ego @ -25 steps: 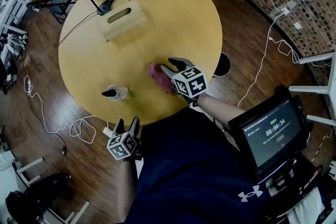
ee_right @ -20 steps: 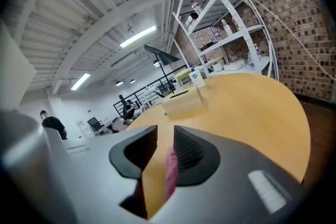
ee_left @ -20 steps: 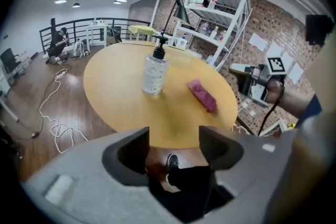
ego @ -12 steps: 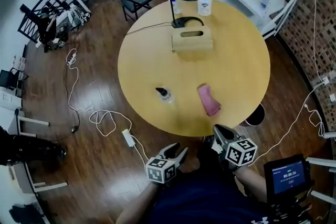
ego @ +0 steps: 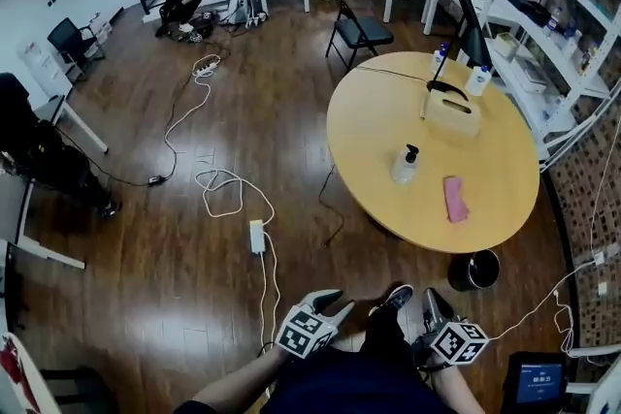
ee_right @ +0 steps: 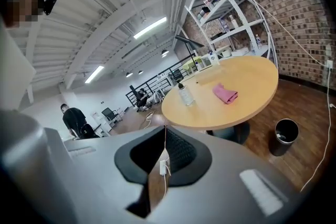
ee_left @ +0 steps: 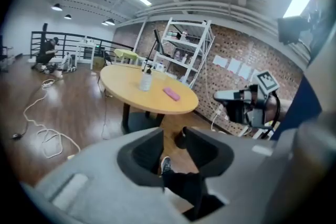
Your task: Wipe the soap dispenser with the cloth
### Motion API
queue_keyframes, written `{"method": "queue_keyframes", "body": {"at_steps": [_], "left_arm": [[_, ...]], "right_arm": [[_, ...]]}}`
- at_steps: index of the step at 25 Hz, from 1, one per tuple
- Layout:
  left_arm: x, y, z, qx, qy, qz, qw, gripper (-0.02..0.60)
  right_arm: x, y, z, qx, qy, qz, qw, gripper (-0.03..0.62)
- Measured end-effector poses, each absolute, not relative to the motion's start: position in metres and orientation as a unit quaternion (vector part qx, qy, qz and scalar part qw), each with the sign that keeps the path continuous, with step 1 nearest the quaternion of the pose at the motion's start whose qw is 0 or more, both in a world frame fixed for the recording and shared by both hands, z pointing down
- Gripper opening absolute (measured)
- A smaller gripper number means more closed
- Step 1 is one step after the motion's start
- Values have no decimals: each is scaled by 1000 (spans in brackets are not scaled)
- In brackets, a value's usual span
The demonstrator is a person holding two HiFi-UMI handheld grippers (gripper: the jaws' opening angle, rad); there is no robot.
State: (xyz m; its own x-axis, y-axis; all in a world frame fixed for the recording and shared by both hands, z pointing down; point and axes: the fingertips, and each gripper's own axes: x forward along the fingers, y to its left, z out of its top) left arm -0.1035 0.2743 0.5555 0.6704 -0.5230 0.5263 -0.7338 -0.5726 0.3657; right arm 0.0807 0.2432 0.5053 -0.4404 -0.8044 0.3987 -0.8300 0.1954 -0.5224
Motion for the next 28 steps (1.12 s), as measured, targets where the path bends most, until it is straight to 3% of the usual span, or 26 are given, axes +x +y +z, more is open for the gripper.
{"method": "queue_keyframes", "body": {"at_steps": [7, 12, 19, 28], "left_arm": [[-138, 301, 540, 851, -420, 149, 278, 132], [-77, 300, 479, 875, -414, 105, 227, 132], [-1, 338, 439, 922, -362, 112, 83, 132], [21, 390, 452, 932, -312, 126, 136, 132]], "right_arm": [[33, 266, 461, 478, -836, 270, 10, 11], [60, 286, 433, 470, -847, 251, 1, 11], [80, 342, 418, 483, -859, 168, 13, 11], [63, 378, 422, 450, -882, 136, 23, 11]]}}
